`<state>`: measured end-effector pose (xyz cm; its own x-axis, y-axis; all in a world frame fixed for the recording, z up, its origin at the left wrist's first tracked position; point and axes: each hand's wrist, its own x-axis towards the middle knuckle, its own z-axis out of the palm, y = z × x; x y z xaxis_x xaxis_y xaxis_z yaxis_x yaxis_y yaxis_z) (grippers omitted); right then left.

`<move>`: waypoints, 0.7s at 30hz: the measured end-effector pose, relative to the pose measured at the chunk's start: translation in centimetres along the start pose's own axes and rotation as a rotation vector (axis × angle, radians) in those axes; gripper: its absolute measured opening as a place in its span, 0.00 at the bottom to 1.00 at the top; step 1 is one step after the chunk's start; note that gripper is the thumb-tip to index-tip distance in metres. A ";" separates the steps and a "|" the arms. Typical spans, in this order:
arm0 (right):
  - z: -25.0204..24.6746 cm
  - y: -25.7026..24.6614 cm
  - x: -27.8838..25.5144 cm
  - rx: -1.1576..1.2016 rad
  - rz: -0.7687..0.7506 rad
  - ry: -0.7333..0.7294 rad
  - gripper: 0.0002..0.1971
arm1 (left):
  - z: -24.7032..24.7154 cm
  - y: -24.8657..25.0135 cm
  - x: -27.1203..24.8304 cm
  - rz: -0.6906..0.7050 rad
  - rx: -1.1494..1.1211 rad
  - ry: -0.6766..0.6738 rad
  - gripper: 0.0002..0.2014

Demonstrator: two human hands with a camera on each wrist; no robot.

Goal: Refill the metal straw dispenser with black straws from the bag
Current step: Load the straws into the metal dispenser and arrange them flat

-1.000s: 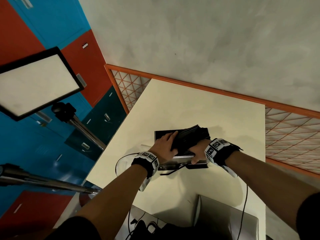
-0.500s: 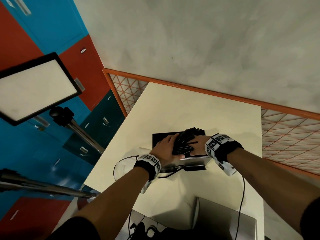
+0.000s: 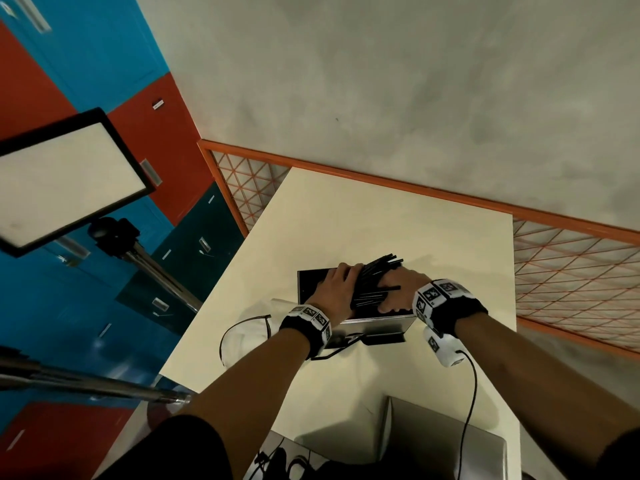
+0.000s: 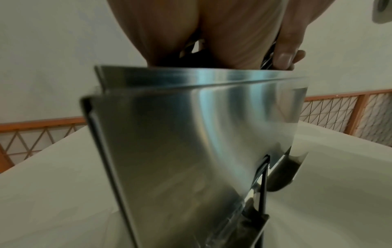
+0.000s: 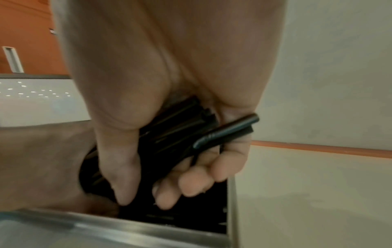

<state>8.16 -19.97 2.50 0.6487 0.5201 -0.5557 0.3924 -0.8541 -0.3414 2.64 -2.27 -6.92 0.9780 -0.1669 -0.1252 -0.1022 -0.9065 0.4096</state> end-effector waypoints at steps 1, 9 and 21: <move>-0.1 0.5 0.0 0.022 0.028 0.000 0.06 | 0.0 -0.1 0.0 -0.002 0.010 -0.006 0.48; -1.2 3.4 -0.6 0.234 0.074 0.006 0.19 | -0.3 0.0 -0.2 -0.025 0.043 -0.014 0.52; 6.4 1.6 0.0 0.824 0.062 0.509 0.26 | -1.2 0.8 -0.5 0.065 0.106 -0.073 0.56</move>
<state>4.62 -21.36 -2.92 0.9334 0.2453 -0.2620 -0.1059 -0.5091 -0.8542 2.27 -2.48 -5.40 0.9533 -0.2506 -0.1688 -0.1871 -0.9282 0.3215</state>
